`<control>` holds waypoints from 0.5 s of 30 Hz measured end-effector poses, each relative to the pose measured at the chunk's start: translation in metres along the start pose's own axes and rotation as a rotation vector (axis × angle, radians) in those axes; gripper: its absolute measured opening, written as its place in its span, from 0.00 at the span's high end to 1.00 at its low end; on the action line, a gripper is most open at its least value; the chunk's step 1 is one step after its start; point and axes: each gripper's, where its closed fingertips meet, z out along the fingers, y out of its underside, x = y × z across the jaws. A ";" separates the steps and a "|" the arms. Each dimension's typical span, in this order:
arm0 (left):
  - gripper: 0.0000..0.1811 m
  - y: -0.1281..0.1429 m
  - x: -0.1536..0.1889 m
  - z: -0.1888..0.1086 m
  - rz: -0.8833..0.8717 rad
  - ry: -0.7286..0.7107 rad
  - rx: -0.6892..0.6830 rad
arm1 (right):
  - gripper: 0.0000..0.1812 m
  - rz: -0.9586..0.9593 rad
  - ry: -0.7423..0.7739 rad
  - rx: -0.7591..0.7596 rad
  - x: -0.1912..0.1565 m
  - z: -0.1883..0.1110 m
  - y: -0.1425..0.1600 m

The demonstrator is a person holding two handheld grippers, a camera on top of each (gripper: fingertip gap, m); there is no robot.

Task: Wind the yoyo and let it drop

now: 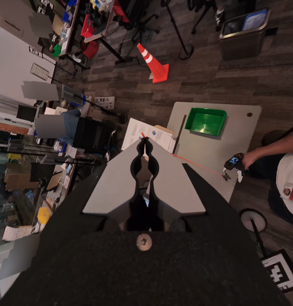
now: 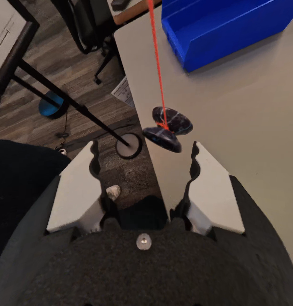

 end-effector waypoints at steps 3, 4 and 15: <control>1.00 0.000 -0.032 0.016 -0.018 -0.044 -0.043 | 0.40 -0.022 0.008 -0.038 0.038 0.009 -0.013; 1.00 0.000 -0.040 0.021 -0.027 -0.048 -0.047 | 0.41 -0.026 0.028 -0.040 0.051 0.009 -0.016; 1.00 0.051 -0.113 0.082 -0.036 -0.101 -0.143 | 0.76 0.019 0.055 -0.070 0.135 -0.009 -0.036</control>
